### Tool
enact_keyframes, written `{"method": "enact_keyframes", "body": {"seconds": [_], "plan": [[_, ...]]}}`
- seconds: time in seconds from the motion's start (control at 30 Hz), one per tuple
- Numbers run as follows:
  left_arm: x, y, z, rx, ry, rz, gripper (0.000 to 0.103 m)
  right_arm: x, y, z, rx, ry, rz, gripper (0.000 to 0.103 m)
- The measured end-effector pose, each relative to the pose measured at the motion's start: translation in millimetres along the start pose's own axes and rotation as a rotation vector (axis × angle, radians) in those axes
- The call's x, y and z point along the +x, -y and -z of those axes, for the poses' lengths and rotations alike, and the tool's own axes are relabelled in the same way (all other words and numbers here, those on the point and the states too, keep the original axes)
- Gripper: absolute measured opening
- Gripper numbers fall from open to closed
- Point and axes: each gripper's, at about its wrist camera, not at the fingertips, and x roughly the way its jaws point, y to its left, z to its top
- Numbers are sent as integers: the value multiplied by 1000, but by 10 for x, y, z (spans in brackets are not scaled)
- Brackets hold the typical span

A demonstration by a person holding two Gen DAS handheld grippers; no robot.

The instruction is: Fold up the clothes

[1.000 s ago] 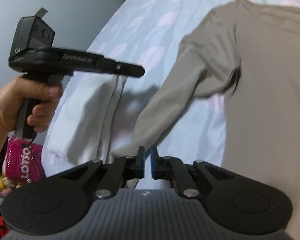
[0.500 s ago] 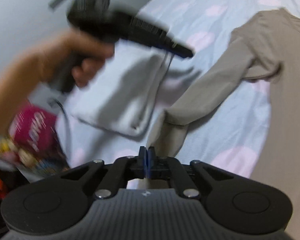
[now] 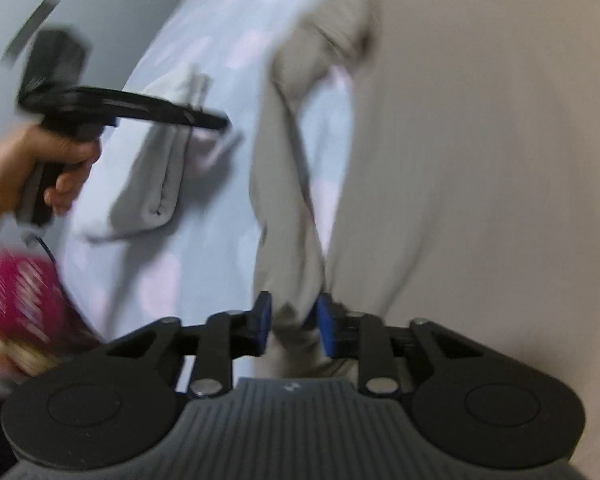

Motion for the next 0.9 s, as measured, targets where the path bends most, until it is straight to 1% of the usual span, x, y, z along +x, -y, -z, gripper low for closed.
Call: {"method": "enact_keyframes", "body": {"seconds": [0.1, 0.13, 0.23, 0.3, 0.33, 0.4, 0.5, 0.6, 0.63, 0.67, 0.7, 0.77, 0.83, 0.9], "plan": [[-18, 196, 220, 26, -14, 26, 20, -131, -240, 2, -290, 84, 92, 31], [-21, 275, 301, 35, -18, 43, 20, -147, -247, 29, -325, 81, 93, 31], [51, 537, 555, 47, -42, 95, 29, -197, -264, 110, -428, 73, 96, 31], [126, 699, 699, 46, -56, 126, 34, -200, -223, 146, -417, 59, 79, 31], [173, 747, 737, 33, -61, 138, 40, -202, -205, 164, -412, 52, 71, 31], [278, 835, 819, -4, -79, 136, 41, -192, -271, 202, -417, 61, 67, 31], [305, 877, 850, -37, -50, 95, 42, -188, -338, 300, -442, 84, 62, 32], [282, 811, 916, -144, -8, 100, 42, -176, -379, 368, -469, 83, 61, 32], [284, 783, 951, -177, 11, 109, 40, -165, -395, 388, -480, 81, 64, 32], [300, 739, 996, -221, 32, 133, 39, -148, -407, 398, -490, 81, 67, 33], [330, 678, 1017, -272, 41, 161, 35, -148, -407, 405, -488, 84, 65, 33], [387, 562, 1057, -370, 56, 214, 7, -148, -396, 412, -480, 88, 62, 34], [419, 494, 1069, -418, 50, 237, 0, -157, -380, 415, -473, 91, 63, 34], [446, 427, 1083, -464, 43, 260, 0, -170, -365, 418, -472, 93, 66, 34]]}}
